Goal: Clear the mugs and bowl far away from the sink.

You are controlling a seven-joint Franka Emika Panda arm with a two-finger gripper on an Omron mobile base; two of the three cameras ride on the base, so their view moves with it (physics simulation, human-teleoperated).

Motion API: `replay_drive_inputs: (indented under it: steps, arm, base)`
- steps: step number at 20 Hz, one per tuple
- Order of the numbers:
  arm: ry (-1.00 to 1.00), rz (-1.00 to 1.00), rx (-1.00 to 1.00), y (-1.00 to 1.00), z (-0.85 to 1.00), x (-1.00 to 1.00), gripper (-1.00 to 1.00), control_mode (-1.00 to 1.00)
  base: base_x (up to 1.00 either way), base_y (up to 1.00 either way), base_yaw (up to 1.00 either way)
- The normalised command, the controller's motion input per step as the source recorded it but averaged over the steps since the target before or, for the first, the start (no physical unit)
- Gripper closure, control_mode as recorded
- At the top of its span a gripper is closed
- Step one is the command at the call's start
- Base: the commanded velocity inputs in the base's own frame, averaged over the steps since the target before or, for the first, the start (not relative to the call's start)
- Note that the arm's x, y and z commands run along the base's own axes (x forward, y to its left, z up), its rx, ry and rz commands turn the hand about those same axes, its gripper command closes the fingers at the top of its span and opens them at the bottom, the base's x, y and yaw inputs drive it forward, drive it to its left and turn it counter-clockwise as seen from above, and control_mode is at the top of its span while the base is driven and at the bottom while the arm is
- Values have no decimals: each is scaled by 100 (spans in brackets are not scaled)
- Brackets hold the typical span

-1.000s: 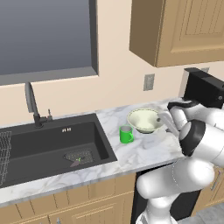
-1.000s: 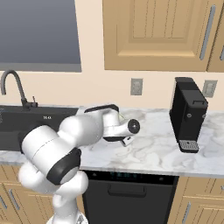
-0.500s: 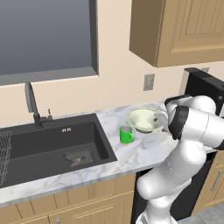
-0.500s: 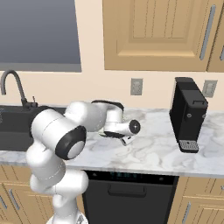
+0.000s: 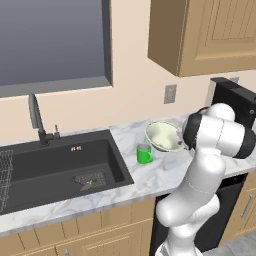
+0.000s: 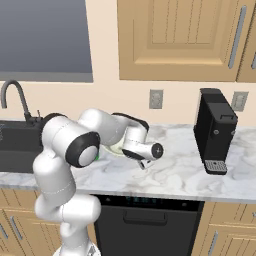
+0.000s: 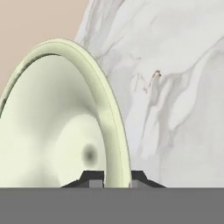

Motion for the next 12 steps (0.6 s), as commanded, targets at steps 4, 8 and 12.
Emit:
replay_drive_inputs:
  steps: [4, 8, 12]
  arm:
    - [0, -4, 6, -5, 0, 0, 100, -100]
    - [1, -18, 17, -4, 36, -17, 100, -100]
    - [4, -30, 24, -26, 87, -66, 100, -100]
  base:
    - [0, 0, 0]
    - [0, 0, 0]
    - [0, 0, 0]
